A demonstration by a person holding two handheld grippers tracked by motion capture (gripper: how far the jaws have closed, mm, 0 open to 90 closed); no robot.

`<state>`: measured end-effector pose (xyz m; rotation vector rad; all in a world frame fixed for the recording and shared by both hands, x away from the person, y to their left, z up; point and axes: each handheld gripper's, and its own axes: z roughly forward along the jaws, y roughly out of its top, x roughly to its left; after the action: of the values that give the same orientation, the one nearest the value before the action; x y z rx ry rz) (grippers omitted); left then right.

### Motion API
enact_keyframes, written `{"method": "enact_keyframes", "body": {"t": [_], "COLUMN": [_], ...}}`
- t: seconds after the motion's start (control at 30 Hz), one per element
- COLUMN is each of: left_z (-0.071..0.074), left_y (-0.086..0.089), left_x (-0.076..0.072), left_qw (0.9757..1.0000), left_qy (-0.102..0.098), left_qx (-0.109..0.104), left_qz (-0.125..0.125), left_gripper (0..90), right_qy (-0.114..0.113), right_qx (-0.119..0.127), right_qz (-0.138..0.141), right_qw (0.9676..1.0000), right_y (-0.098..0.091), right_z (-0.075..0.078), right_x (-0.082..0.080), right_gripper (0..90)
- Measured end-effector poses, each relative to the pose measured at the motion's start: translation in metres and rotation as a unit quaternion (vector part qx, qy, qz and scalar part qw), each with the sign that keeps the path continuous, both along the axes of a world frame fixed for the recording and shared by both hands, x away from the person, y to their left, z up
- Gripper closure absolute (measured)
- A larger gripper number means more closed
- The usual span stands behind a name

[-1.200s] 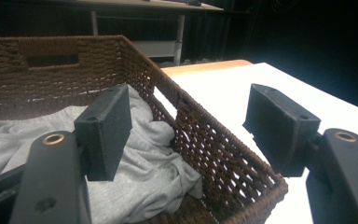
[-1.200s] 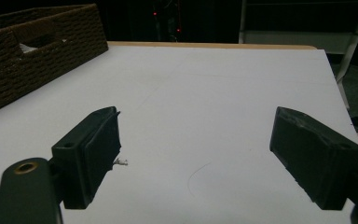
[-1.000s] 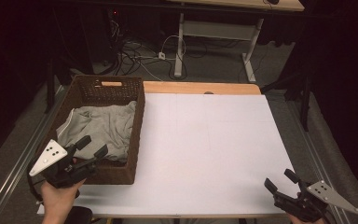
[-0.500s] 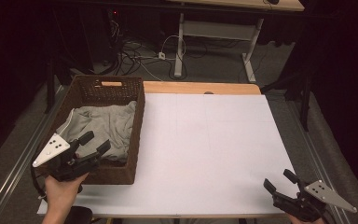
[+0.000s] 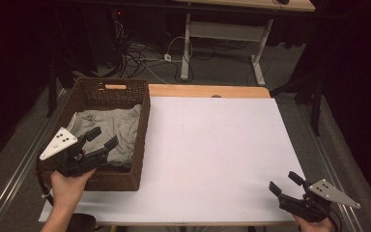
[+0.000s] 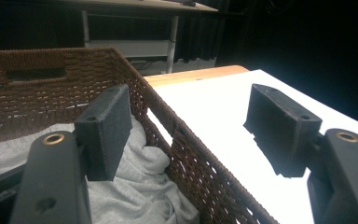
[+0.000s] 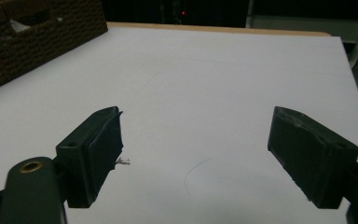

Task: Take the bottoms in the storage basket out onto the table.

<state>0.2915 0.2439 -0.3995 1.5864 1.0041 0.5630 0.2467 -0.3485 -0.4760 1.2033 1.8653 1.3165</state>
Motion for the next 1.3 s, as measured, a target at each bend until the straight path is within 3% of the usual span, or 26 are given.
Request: {"method": "enact_keyframes", "body": {"t": [0.27, 0.47, 0.63, 0.83, 1.1, 1.3], "left_z": [0.001, 0.006, 0.008, 0.011, 0.018, 0.015], "left_y": [0.0, -0.006, -0.014, -0.016, -0.016, -0.012], "left_x": [0.013, 0.021, 0.037, 0.049, 0.064, 0.075], "left_qw": [0.9999, 1.0, 0.9999, 0.9999, 0.9995, 0.9984], "left_qy": [0.01, 0.005, 0.012, 0.015, 0.021, 0.05], "left_qx": [-0.004, -0.004, 0.012, 0.007, 0.024, 0.024], "left_qz": [0.004, 0.003, -0.001, 0.003, 0.004, 0.014], "left_gripper": [30.3, 30.2, 30.2, 30.2, 30.1, 29.1], "right_qy": [-0.002, 0.0, 0.0, 0.001, 0.002, -0.005], "right_qx": [-0.007, -0.005, -0.004, -0.002, 0.003, -0.004], "right_qz": [0.0, -0.003, -0.001, -0.001, -0.003, -0.008], "right_qw": [1.0, 1.0, 1.0, 1.0, 1.0, 1.0], "right_y": [0.002, 0.001, 0.002, 0.001, 0.001, 0.003], "right_z": [0.0, 0.0, 0.0, 0.0, 0.0, 0.001], "right_x": [-0.001, -0.001, 0.0, -0.001, -0.001, -0.005], "right_gripper": [18.4, 18.3, 18.4, 18.4, 18.3, 18.4]}}
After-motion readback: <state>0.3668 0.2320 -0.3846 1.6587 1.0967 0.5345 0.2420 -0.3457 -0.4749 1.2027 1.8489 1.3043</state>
